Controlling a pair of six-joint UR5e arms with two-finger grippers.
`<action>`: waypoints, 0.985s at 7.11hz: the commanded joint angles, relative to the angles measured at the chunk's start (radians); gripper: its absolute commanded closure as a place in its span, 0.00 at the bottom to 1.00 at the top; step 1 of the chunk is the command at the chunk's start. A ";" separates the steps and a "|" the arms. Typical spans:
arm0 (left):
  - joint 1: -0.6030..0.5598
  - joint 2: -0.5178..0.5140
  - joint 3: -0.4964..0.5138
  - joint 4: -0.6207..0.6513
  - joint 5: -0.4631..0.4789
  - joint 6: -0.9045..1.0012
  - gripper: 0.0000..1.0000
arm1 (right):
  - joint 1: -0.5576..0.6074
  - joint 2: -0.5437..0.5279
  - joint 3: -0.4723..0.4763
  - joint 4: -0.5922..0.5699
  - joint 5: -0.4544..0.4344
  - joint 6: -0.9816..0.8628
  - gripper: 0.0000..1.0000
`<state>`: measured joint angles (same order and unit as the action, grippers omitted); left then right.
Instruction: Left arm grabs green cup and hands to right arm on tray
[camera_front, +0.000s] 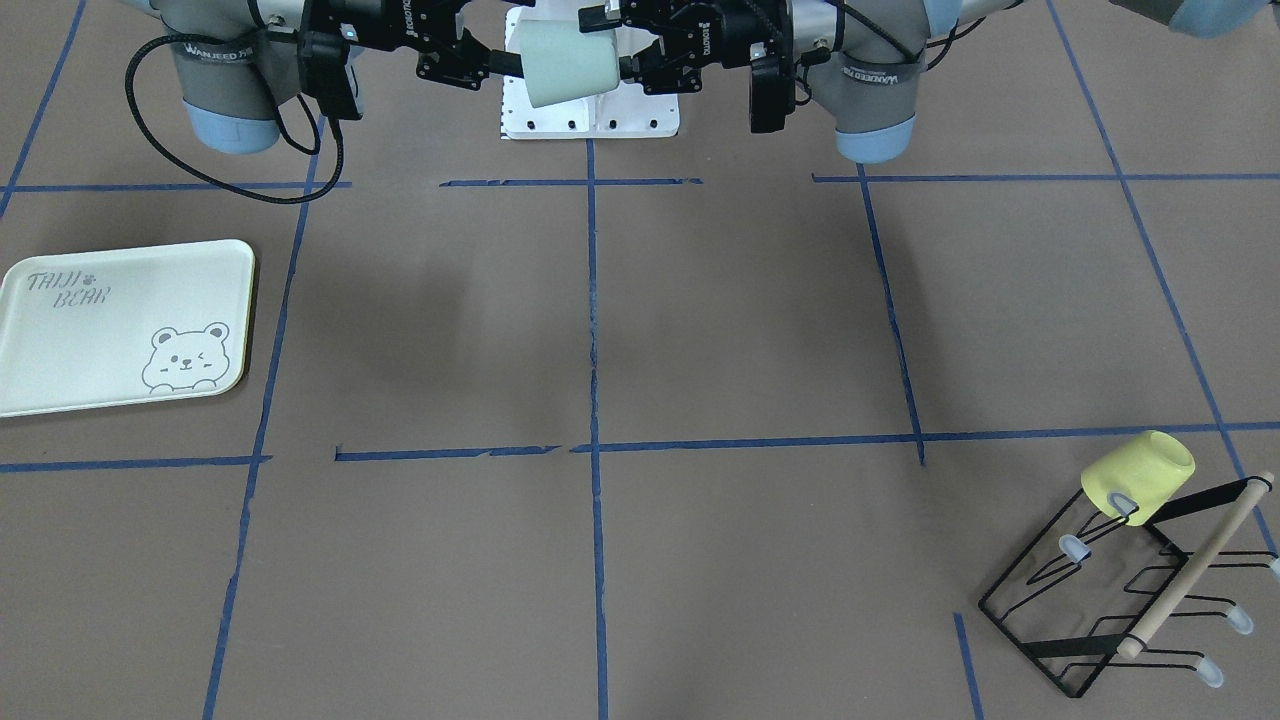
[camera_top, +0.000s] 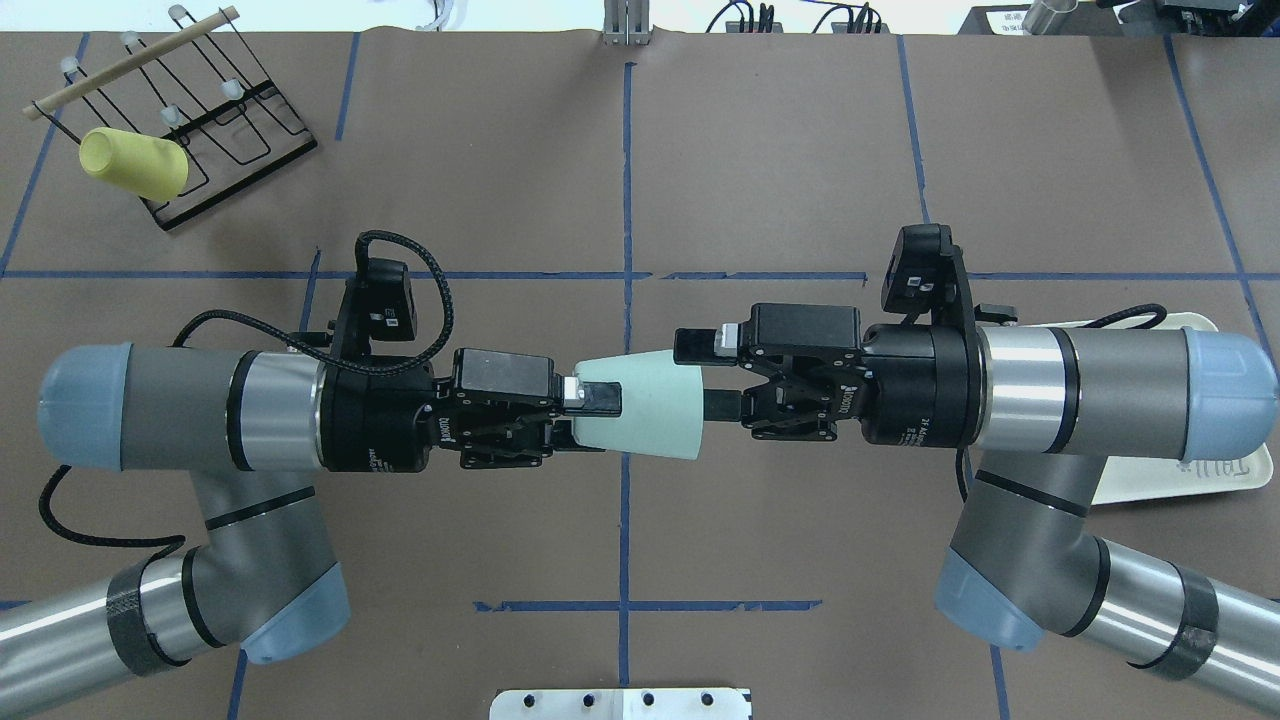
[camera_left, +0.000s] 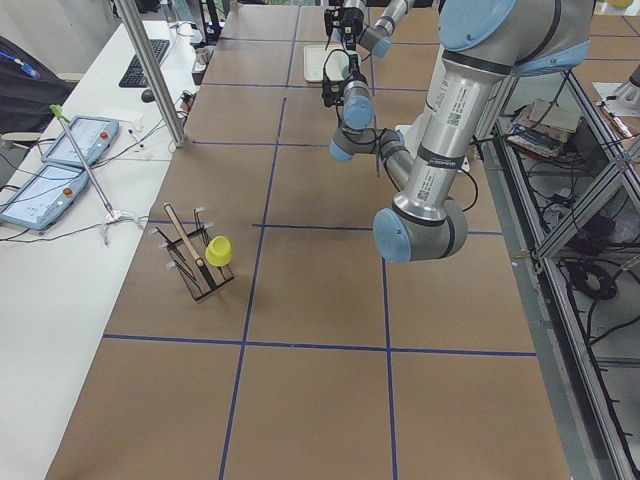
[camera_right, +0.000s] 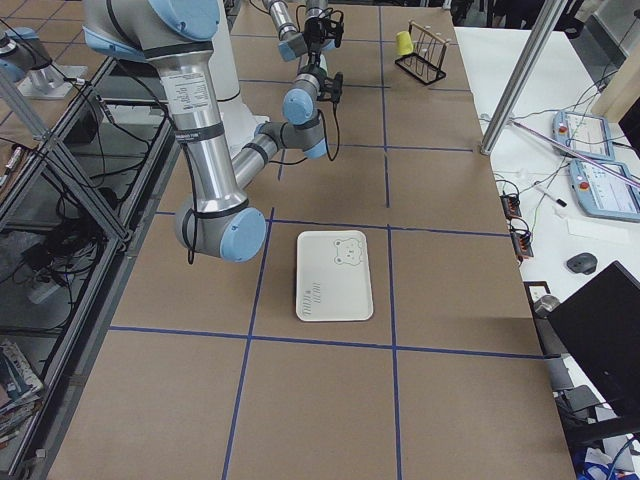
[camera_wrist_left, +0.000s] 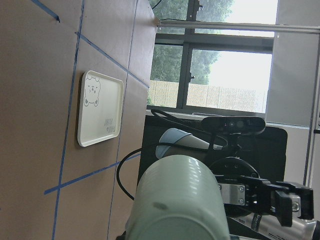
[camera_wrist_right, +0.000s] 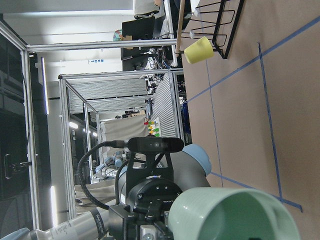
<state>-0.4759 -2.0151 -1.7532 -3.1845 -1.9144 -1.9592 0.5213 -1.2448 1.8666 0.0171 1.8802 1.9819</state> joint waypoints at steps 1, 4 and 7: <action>0.002 -0.004 -0.002 0.000 0.000 -0.004 0.61 | -0.010 0.002 -0.001 0.001 -0.007 0.000 0.11; 0.002 -0.004 -0.005 -0.002 0.000 -0.030 0.62 | -0.023 0.001 0.002 0.001 -0.007 0.000 0.48; 0.002 -0.004 -0.005 -0.002 0.000 -0.030 0.62 | -0.021 0.002 0.000 0.029 -0.012 0.000 0.54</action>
<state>-0.4740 -2.0187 -1.7578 -3.1861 -1.9144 -1.9895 0.5000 -1.2427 1.8681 0.0257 1.8712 1.9819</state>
